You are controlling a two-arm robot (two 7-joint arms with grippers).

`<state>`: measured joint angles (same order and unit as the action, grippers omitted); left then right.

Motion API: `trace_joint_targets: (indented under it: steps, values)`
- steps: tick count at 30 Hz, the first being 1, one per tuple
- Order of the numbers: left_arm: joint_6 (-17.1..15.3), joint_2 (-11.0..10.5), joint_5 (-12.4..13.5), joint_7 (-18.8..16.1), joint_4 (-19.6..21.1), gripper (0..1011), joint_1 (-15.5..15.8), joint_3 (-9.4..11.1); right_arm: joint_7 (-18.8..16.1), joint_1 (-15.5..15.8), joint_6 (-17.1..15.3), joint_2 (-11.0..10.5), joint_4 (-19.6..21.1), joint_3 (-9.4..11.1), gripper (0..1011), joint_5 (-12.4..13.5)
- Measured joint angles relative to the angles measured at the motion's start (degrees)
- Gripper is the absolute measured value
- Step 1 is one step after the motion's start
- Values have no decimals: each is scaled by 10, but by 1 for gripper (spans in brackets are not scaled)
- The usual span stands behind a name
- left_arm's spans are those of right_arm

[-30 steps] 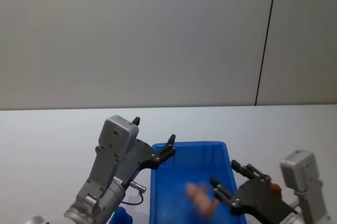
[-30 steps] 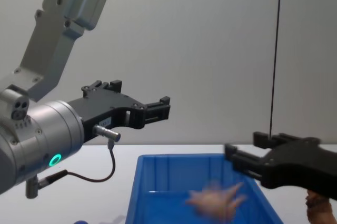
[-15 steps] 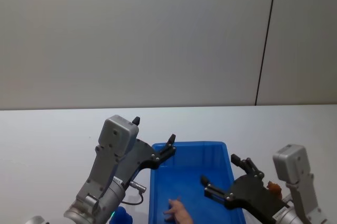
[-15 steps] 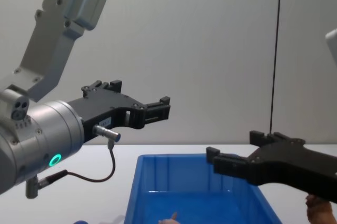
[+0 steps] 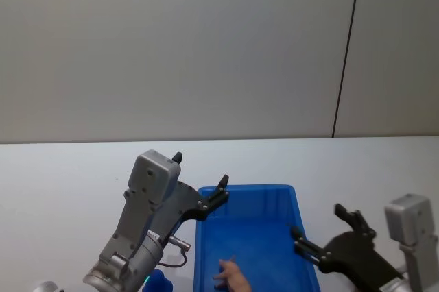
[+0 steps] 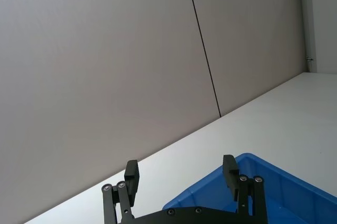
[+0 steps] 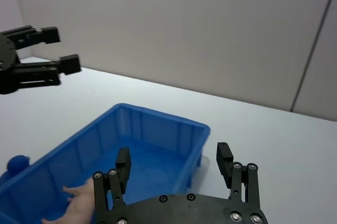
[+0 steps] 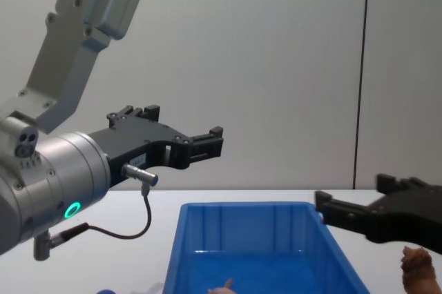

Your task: Pick up the two dolls from the table and place them into the box.

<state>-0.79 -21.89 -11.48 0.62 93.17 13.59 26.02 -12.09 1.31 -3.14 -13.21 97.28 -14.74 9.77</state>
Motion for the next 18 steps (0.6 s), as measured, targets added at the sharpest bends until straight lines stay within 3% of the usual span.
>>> trace_joint_targets:
  steps: [9,18]
  values:
    - [0,0,0,0,0,1003,0,0,64,38,-23,-17,33,9,1001,7]
    - [0,0,0,0,0,1003,0,0,105,64,-46,-27,46,16,1001,11]
